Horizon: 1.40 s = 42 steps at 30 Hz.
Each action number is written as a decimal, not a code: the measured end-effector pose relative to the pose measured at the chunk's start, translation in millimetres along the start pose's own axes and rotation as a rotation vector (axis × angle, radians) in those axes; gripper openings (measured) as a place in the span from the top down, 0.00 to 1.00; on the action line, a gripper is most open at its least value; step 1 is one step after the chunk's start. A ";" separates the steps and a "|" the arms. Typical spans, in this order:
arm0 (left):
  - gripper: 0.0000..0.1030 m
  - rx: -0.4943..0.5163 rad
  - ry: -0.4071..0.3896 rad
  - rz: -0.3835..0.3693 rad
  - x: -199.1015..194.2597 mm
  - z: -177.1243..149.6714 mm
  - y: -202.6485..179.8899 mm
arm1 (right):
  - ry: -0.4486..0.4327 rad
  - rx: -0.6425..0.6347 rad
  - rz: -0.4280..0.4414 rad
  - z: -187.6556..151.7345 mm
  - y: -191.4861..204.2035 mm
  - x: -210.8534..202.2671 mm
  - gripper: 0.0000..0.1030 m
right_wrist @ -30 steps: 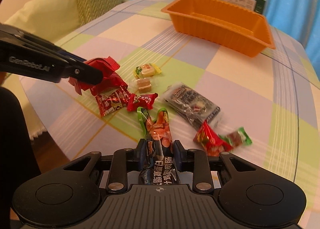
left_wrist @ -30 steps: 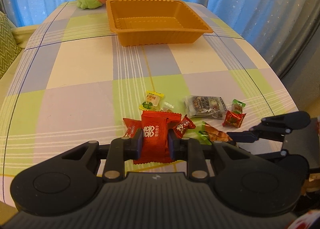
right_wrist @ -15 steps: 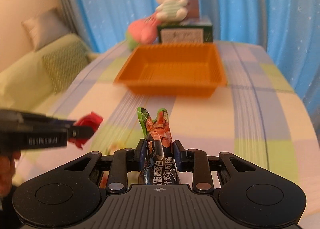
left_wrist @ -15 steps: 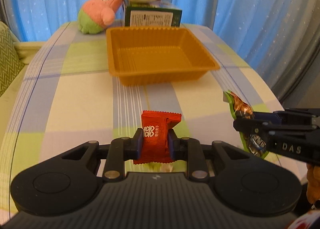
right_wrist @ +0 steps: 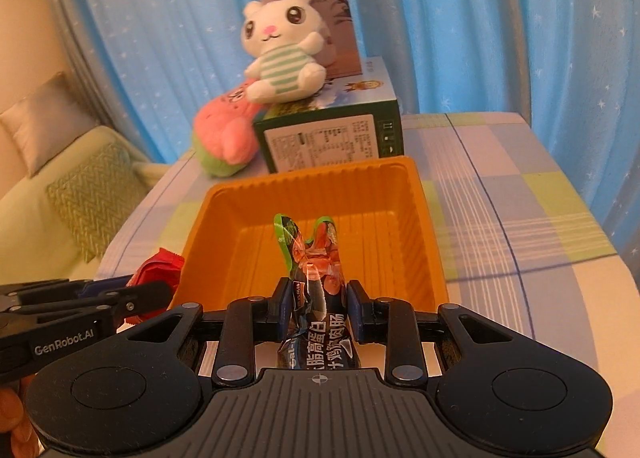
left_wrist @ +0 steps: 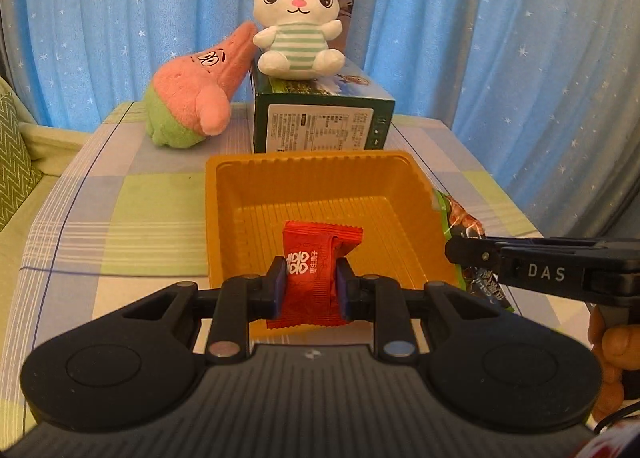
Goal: Organize snacks
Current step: 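Carry both held snacks to the orange tray and open both tools, then withdraw both tools from the tray back toward the snack pile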
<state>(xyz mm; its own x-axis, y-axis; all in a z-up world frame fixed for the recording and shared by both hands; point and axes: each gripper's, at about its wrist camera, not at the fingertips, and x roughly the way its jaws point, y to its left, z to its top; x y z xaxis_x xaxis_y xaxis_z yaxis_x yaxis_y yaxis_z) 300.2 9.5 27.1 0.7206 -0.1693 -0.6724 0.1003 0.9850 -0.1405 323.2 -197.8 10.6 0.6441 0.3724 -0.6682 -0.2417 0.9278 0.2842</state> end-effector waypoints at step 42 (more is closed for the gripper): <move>0.22 -0.036 -0.004 0.014 7.2 -22.2 24.7 | -0.022 0.067 0.008 27.1 -11.6 34.7 0.42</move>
<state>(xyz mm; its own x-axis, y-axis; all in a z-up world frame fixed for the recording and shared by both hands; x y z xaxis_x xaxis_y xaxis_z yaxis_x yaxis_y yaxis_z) 292.6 31.8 2.6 0.7243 -0.1549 -0.6719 0.0649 0.9854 -0.1573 368.0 -196.3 2.8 0.6581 0.3789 -0.6506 -0.1981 0.9208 0.3359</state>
